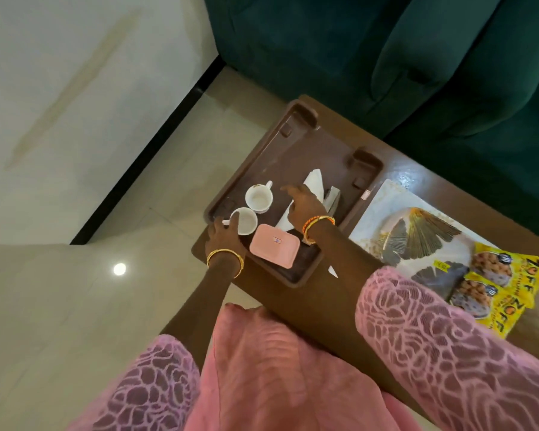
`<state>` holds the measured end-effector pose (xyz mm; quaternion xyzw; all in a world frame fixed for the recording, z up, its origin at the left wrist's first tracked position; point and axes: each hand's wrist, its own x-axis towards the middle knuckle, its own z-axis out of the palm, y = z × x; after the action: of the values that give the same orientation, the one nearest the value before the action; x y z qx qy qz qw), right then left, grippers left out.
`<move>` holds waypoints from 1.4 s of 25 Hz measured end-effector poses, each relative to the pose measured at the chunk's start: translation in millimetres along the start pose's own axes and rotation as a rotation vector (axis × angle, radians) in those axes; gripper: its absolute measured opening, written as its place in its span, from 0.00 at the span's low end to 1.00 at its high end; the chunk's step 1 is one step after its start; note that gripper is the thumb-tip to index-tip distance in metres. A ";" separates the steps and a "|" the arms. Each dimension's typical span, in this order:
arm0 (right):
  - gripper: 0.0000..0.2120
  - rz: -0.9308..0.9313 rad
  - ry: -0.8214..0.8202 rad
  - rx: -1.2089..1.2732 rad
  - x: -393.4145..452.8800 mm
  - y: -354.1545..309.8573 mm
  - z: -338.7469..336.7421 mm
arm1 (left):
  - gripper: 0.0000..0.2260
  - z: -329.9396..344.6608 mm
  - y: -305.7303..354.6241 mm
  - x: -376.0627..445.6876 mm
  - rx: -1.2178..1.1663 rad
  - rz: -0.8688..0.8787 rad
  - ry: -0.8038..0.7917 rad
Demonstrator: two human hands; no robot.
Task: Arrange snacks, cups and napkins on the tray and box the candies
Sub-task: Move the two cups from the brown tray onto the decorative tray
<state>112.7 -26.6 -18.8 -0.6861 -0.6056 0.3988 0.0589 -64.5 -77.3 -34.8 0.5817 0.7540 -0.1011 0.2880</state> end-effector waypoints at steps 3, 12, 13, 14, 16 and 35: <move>0.32 0.051 -0.163 -0.092 32.7 -9.3 7.8 | 0.30 -2.6 -6.1 18.0 0.004 -0.008 -0.056; 0.18 0.096 -0.184 -0.094 70.8 -7.8 23.8 | 0.17 -0.9 -21.8 48.9 -0.116 -0.021 -0.162; 0.17 0.103 -0.206 -0.098 72.8 -7.8 24.9 | 0.18 -0.1 -25.1 50.9 -0.133 -0.010 -0.187; 0.17 0.112 -0.235 -0.094 74.0 -7.7 25.7 | 0.18 0.4 -28.0 52.8 -0.153 -0.004 -0.215; 0.16 0.138 -0.277 -0.067 75.6 -7.4 26.7 | 0.19 0.1 -30.0 56.2 -0.202 -0.009 -0.270; 0.11 0.409 0.192 0.651 -17.7 21.3 -11.3 | 0.10 -5.9 32.5 14.3 -0.885 -0.211 -0.125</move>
<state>137.3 -43.2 -14.7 -0.7721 -0.2901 0.5074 0.2494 -38.2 -52.8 -32.0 0.3153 0.7610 0.1671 0.5417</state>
